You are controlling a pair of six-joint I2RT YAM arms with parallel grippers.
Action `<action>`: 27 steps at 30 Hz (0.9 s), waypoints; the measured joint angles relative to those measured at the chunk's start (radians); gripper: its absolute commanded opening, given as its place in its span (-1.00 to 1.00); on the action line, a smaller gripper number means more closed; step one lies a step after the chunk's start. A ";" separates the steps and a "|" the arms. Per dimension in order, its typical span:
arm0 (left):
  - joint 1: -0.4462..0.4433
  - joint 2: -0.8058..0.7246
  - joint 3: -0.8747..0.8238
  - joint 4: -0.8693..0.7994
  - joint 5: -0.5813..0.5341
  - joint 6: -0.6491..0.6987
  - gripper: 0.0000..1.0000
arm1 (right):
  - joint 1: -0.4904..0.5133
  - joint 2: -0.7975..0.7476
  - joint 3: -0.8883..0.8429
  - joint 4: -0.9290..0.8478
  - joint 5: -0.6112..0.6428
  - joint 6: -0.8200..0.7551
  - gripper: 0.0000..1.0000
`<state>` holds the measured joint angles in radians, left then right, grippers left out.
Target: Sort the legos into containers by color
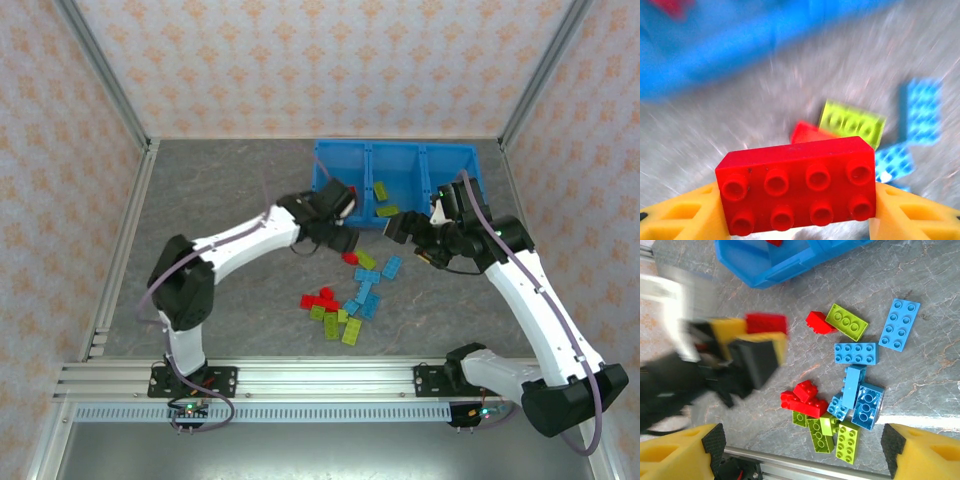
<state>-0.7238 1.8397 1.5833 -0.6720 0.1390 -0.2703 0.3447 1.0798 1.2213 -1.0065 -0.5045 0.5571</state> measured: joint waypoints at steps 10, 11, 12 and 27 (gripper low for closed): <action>0.168 0.389 0.725 -0.080 -0.040 0.061 0.07 | 0.006 -0.009 0.000 0.004 0.004 0.008 0.67; 0.172 0.457 0.799 -0.100 -0.040 0.063 0.07 | 0.007 -0.012 0.002 0.003 0.008 0.008 0.67; 0.174 0.522 0.866 -0.122 -0.040 0.063 0.08 | 0.008 -0.015 0.005 0.001 0.010 0.008 0.67; 0.172 0.512 0.892 -0.232 -0.011 0.087 0.68 | 0.008 -0.035 0.026 -0.010 0.026 0.008 0.67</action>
<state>-0.5522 2.3520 2.4752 -0.9035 0.1284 -0.1837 0.3531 1.0451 1.2476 -1.0161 -0.4786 0.5648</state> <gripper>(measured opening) 0.792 0.834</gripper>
